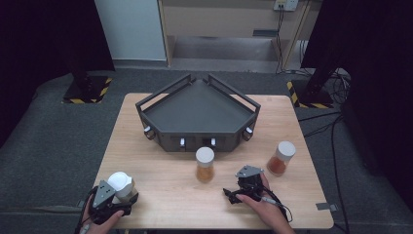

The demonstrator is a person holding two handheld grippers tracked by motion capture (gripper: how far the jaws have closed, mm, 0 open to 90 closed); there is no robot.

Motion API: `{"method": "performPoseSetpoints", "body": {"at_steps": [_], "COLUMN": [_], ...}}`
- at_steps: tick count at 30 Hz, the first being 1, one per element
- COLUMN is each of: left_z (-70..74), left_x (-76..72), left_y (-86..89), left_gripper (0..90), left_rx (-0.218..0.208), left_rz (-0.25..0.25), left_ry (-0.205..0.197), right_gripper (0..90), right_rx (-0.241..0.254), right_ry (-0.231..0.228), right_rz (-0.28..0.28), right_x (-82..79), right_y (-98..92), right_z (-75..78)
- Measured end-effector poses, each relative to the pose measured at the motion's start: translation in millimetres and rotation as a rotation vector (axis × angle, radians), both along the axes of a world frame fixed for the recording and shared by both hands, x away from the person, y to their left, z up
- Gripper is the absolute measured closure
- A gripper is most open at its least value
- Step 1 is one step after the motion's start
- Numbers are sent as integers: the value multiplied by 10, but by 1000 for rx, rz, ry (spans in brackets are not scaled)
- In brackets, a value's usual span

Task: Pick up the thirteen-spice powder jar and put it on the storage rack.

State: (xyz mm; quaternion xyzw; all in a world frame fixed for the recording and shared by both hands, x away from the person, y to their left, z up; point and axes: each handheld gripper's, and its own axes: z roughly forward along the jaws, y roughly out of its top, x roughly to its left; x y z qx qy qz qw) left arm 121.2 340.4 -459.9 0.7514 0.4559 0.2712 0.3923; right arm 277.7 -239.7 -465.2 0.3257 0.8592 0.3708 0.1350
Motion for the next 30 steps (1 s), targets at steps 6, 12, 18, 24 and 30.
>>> {"method": "performPoseSetpoints", "body": {"at_steps": [6,12,18,24,30], "left_z": [-13,-33,7,53,91], "left_x": [3,-1,-28,-73,-81], "left_y": [-23,-3,-41,-64,-73], "left_gripper": [234,280,291,293,294], "left_rx": [18,4,23,16,17], "left_rz": [-5,2,-16,-32,-50], "left_ry": [-5,-14,-23,-39,-35], "right_gripper": [5,5,5,5,5], "right_rx": [0,0,0,0,0], "right_ry": [0,0,0,0,0], "right_rz": [0,0,0,0,0], "right_x": [0,0,0,0,0], "right_y": [0,0,0,0,0], "right_z": [0,0,0,0,0]}}
